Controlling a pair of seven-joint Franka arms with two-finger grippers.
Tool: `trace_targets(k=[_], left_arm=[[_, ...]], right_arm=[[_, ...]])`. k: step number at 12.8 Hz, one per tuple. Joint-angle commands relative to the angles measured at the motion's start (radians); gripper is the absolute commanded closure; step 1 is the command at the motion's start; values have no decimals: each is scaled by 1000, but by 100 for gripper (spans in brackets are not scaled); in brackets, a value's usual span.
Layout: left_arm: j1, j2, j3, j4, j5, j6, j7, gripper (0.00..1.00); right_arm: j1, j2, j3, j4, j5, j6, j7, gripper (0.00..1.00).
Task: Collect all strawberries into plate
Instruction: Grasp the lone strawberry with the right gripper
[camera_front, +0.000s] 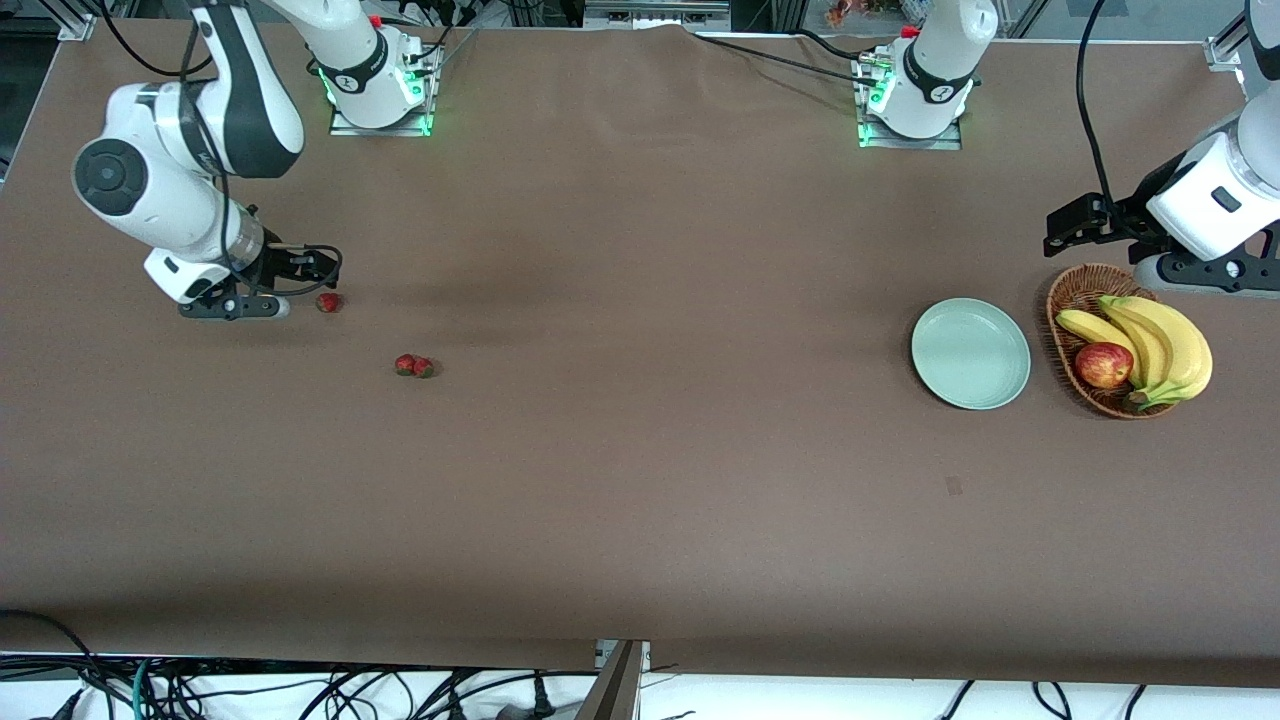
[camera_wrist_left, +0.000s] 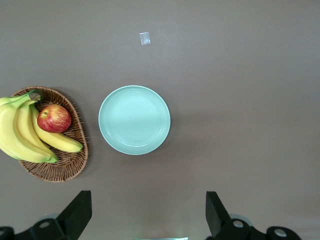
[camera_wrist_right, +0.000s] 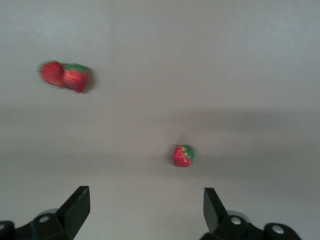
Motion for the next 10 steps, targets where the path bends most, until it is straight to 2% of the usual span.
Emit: trace_targets(k=[1,3,5,9,10], left_arm=[[-1,-1,2,9,-17,0,-5,0],[-1,1,2,9,-17,2,-5,0],[-1,1,2,9,-17,2,-5,0],[-1,1,2,9,-17,3,-5,0],[-1,1,2,9,-17,3,-5,0]], right_arm=[[-4,48,-25,-123,-8,214,-40,0],[-7,134,-64,-170,-8,387,-92,1],[-11,209,-74,-183,-8,497,-108,3],[-11,231,-73,-183,0,505,-102,22],[-11,234,-73,-183,0,505,-102,29]])
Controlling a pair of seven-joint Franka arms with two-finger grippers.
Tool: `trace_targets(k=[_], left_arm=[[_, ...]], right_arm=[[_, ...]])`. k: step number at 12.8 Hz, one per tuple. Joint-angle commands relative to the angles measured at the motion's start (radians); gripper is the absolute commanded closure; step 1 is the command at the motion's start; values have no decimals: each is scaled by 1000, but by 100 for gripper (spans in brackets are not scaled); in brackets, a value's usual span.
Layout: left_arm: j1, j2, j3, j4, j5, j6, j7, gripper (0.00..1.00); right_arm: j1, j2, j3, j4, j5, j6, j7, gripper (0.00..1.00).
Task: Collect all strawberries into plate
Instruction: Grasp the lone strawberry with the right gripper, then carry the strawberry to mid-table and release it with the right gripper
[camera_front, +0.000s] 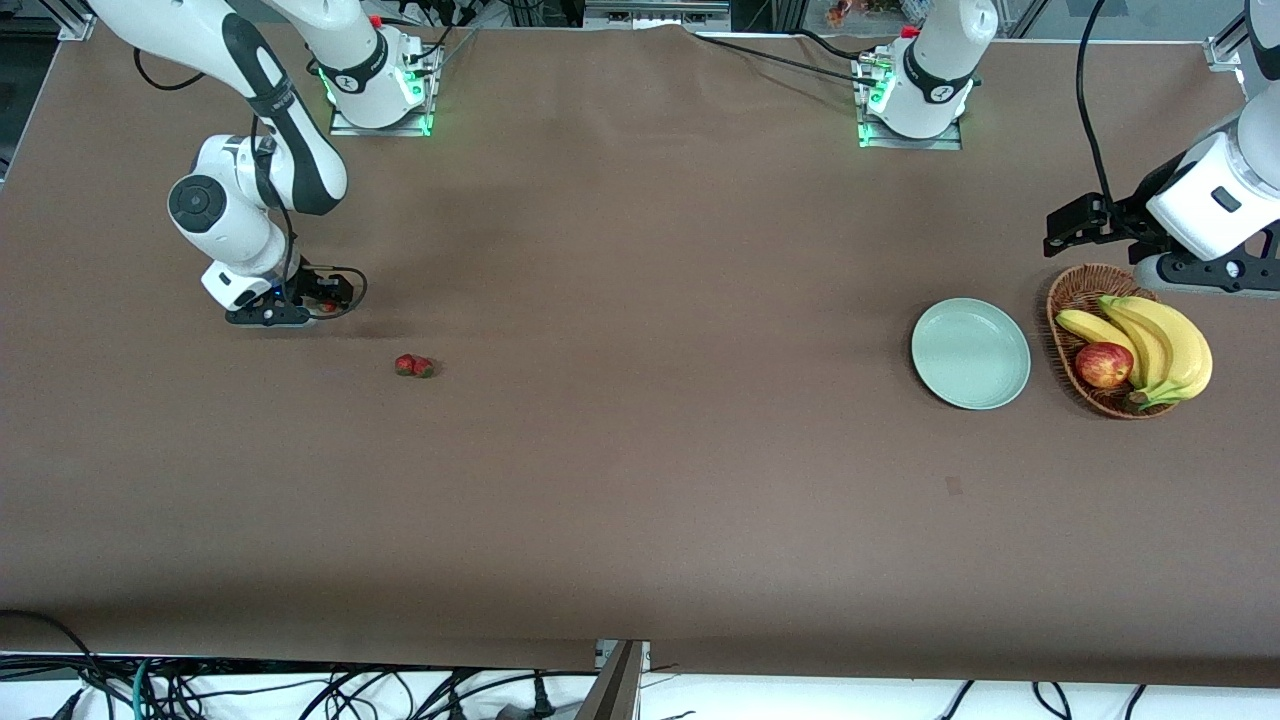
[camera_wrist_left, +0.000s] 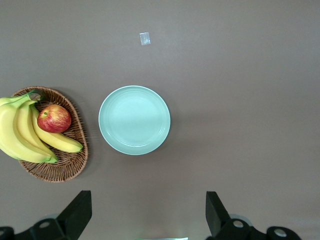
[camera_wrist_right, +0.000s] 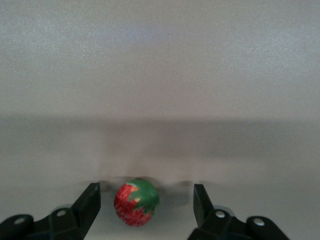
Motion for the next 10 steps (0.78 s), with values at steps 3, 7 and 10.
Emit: trace_targets(k=[3,7,10], left_arm=[[-1,4,2,8,-16,4,-5,0],[-1,5,2,8,-14,11,-5,0],[0,5,4,8,-19,11,-10,0]], right_arm=[[-4,-10,0,-11,3,4,-6,65],[10,-21,36,40,9,-2,37,95],[48,20,203,262,11,-146,318,95]])
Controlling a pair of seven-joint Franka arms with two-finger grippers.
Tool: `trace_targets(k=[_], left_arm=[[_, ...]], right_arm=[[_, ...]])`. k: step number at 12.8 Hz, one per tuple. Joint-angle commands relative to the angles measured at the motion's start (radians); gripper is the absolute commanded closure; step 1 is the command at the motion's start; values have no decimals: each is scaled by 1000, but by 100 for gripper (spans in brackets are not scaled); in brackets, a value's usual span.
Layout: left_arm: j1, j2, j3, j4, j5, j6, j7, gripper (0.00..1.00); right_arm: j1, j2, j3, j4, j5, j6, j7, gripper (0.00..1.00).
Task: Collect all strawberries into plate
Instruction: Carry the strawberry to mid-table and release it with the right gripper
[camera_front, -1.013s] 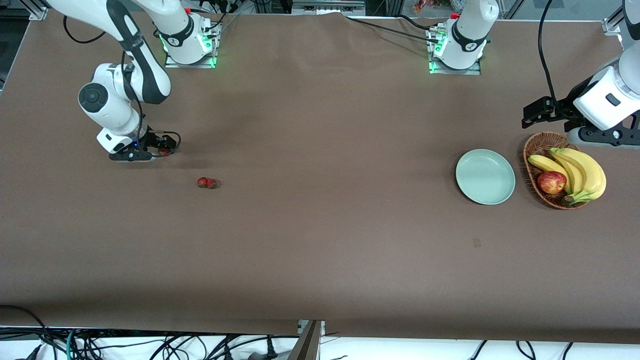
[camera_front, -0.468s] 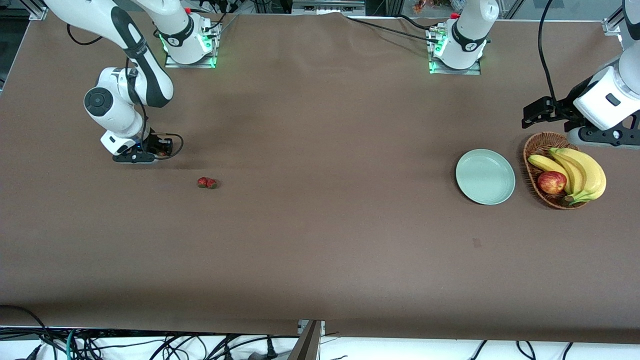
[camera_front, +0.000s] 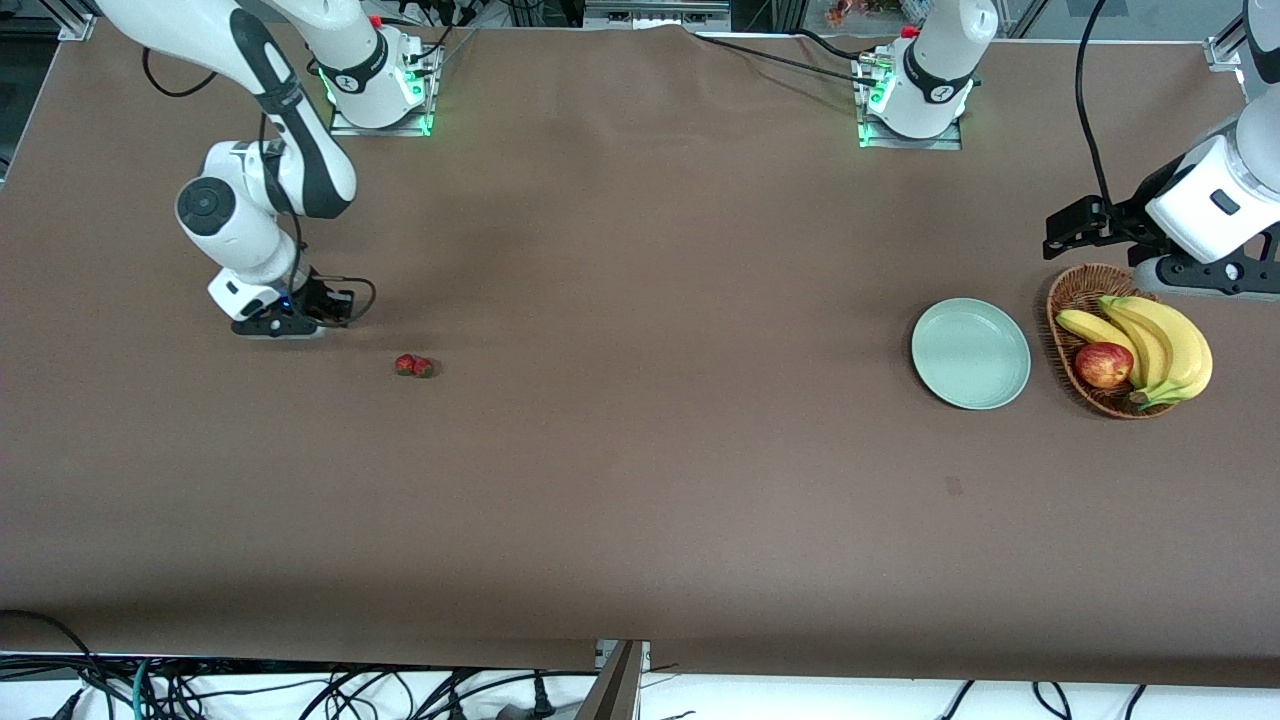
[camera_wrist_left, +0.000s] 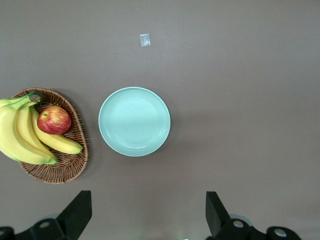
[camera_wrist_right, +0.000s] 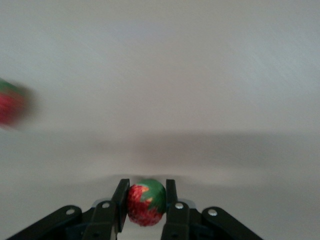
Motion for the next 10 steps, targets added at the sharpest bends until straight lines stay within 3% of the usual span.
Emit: trace_targets(k=[1,5,10], left_arm=[[-1,1,4,8,-19,5,-17,0],[-1,1,4,8,-19,5,-40,0],[-1,4,4,8,-19,6,-40,0]], right_arm=[[57,61,112,252,10,-195,230,95],[240,275,154,671,10,-385,571,92],[451,565,154,1050,9,-386,962,85]])
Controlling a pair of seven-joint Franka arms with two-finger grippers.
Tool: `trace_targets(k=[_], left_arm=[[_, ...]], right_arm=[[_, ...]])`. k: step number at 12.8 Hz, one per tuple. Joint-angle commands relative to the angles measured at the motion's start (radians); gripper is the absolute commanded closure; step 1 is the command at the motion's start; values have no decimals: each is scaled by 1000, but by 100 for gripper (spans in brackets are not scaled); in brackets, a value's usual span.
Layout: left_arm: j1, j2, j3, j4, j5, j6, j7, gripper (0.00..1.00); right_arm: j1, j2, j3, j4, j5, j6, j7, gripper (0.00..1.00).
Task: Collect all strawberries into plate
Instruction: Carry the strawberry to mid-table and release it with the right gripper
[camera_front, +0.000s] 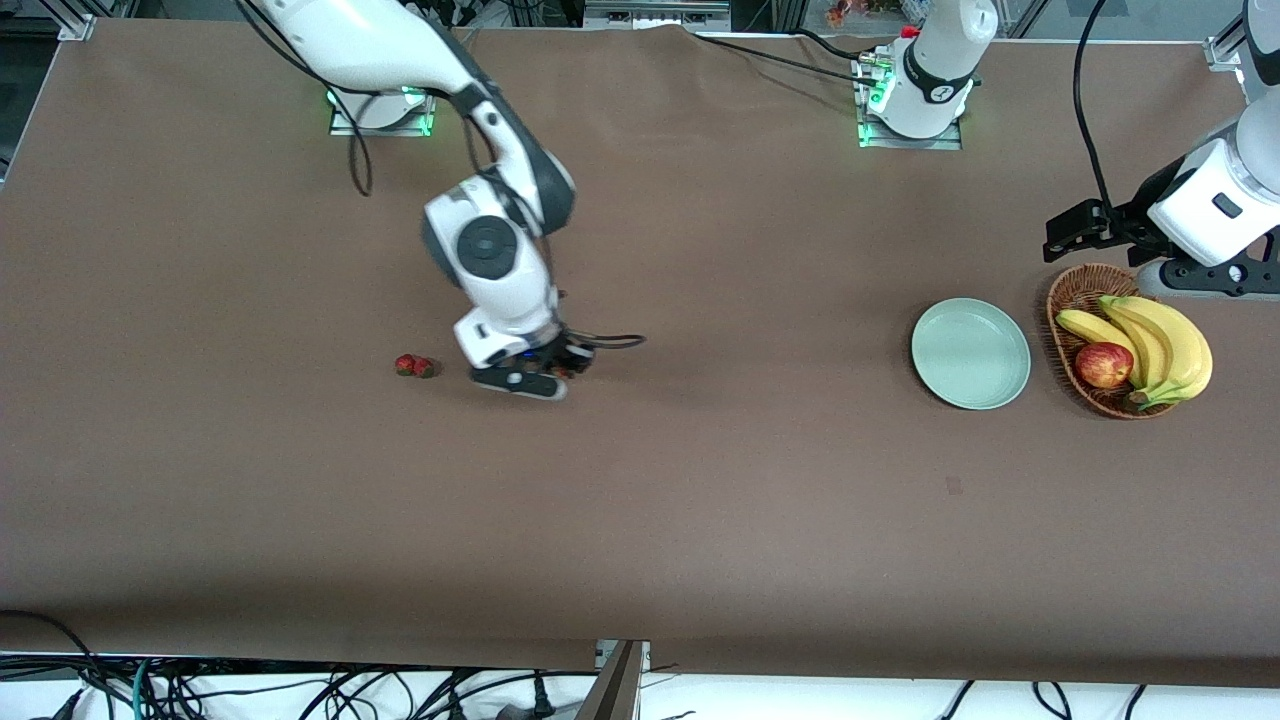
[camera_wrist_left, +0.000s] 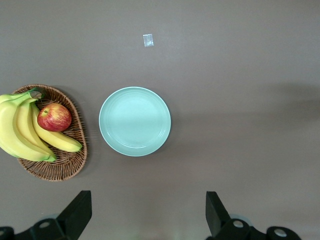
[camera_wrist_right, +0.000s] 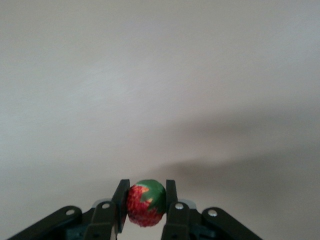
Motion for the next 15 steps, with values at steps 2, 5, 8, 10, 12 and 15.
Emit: trace_targets(k=[2,5,8,10,12,15], left_arm=[[0,2,5,8,-19,3,-8,0],[0,18,6,7,-19,3,-10,0],[38,22,6,-19,-49,35,3,0],[42,18,0,-73,-52,96,10,0],[39,19,-3,-120,-52,147,10,0],[31,16,-29,-234,-54,276,0,0]], right_arm=[[114,208,-9,283,5,1,281,82],[201,263,-14,294,2,146,451,69],[272,282,-21,294,-6,274,645,49],[284,270,-23,294,-4,269,656,12],[275,233,-62,292,-15,200,630,0],[205,126,-101,285,-6,-113,320,0]])
